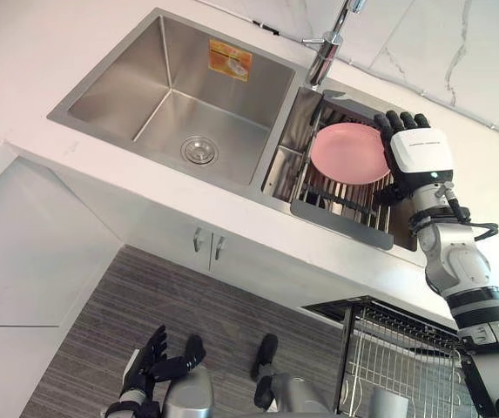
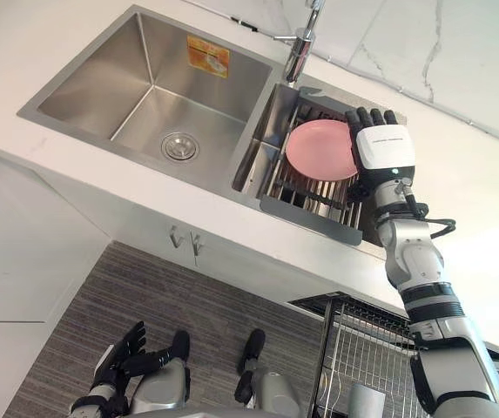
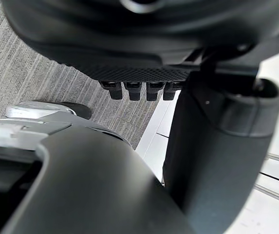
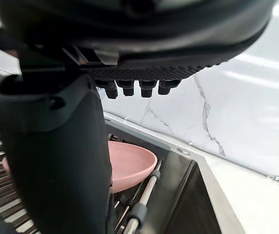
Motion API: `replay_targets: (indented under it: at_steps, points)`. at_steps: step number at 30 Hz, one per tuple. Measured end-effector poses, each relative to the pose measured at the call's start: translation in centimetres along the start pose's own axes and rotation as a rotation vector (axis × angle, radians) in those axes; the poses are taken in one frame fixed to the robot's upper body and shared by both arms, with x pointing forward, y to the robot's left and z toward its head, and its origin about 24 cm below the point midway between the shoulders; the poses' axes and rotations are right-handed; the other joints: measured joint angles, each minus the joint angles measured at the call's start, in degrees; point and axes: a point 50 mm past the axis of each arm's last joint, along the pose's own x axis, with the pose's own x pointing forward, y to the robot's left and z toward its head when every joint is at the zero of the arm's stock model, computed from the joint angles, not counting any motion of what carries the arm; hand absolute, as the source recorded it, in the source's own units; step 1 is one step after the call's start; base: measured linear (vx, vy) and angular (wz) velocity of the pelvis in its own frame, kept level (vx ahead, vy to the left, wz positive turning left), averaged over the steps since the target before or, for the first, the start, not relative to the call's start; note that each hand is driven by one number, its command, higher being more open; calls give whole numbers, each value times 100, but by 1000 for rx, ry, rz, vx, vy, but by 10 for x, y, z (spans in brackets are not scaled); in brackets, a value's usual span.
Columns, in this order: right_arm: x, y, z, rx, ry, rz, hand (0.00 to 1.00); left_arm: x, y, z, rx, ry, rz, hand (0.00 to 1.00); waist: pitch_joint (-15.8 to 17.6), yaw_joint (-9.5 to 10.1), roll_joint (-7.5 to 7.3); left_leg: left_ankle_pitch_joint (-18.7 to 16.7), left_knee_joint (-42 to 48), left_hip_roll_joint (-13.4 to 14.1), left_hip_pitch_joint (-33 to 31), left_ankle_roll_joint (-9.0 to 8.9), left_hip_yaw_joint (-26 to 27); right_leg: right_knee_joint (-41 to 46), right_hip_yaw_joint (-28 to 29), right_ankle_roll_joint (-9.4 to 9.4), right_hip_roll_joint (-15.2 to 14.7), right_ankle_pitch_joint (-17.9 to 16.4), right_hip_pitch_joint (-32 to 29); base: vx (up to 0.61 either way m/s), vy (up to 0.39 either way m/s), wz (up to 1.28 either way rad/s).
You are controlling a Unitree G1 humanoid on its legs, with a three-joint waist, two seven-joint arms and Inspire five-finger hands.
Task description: Walk over to the sink, pick up the cup, carry it to the dishwasher, place the cup inside the dishwasher, then close the dishwasher door
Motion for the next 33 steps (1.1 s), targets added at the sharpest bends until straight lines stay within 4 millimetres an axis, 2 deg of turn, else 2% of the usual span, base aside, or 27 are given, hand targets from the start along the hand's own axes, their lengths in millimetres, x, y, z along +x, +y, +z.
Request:
replay_targets:
  at_steps: [5, 12, 15, 20, 25, 33]
  points:
    - [2, 8, -5, 32, 22, 40, 100, 1, 0, 1, -2, -5, 0, 100, 0, 32, 0, 4, 72, 4, -75, 8, -44, 0, -45, -1, 3, 7, -25, 54, 23, 4]
    - [16, -3, -6, 33, 38, 10, 100, 2, 0, 4, -6, -12, 0, 100, 4, 34, 6, -82, 262, 8, -200, 30, -154, -1, -132, -1, 5, 12, -25, 41, 28, 8]
    - [19, -2, -5, 24, 33, 18, 100, 2, 0, 4, -21, -14, 3, 100, 13, 35, 20, -160, 403, 14, -296, 43, -184, -1, -150, -3, 9, 13, -25, -5, 17, 4]
    - [26, -7, -8, 8, 43, 10, 100, 4, -2, 7, -25, -23, -2, 100, 73, 51, 107, -266, 589, 56, -417, 77, -192, -1, -146, -38, 56, 38, -62, 0, 0, 0]
    - [34, -18, -15, -34, 49, -7, 100, 9, -6, 13, -34, -43, -9, 100, 193, 56, 276, -285, 680, 126, -505, 50, -214, -2, -149, -56, 97, 48, -99, 0, 0, 0]
    - [38, -25, -15, 52, 60, -21, 100, 13, -8, 19, -50, -64, -19, 100, 357, 67, 331, -321, 828, 187, -610, 2, -227, -13, -156, -120, 157, 5, -128, 0, 0, 0]
